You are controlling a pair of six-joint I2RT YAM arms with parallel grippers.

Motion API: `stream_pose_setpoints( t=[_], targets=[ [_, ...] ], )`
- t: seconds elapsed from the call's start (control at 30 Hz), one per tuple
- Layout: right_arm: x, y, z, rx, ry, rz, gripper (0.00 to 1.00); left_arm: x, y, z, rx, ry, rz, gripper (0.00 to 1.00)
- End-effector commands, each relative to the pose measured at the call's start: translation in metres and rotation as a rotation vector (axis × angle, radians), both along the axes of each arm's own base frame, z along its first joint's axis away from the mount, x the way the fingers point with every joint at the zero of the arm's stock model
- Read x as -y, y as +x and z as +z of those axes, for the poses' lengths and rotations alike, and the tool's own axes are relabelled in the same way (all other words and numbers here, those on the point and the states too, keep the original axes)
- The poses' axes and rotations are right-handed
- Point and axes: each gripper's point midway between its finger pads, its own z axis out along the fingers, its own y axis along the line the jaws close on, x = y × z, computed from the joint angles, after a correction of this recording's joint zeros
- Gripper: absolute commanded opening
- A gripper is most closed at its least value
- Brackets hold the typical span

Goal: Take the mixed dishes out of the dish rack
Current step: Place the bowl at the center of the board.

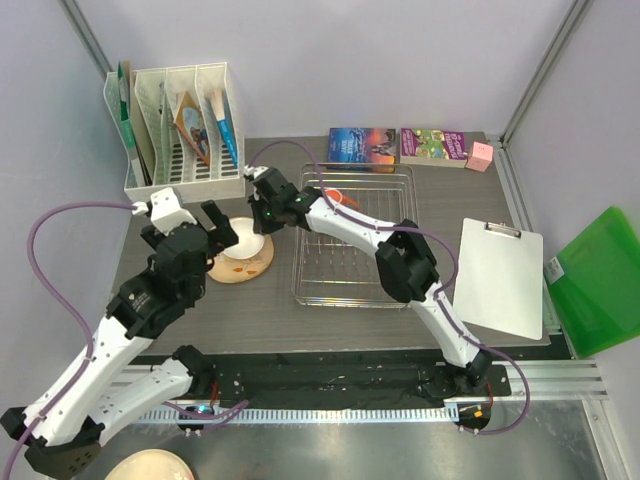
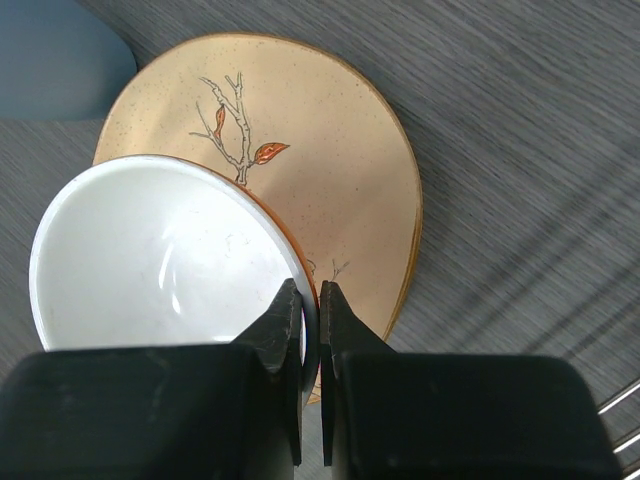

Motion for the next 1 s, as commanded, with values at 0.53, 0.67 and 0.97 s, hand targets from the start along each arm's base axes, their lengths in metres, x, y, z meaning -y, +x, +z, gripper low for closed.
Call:
stream_pose_setpoints(
  t=[0.53,0.67,0.97],
  targets=[
    [-0.028,0.006,0.000,0.015,0.054,0.031,0.02,0.011,0.010,-0.011,-0.003,-0.008,-0.009,1.00],
    [-0.028,0.003,0.003,0.011,0.060,0.043,0.17,0.011,0.011,-0.012,-0.006,-0.008,-0.011,1.00],
    [-0.026,0.001,0.040,0.055,0.108,0.048,0.47,0.016,0.011,-0.018,-0.021,-0.004,-0.032,1.00]
  ],
)
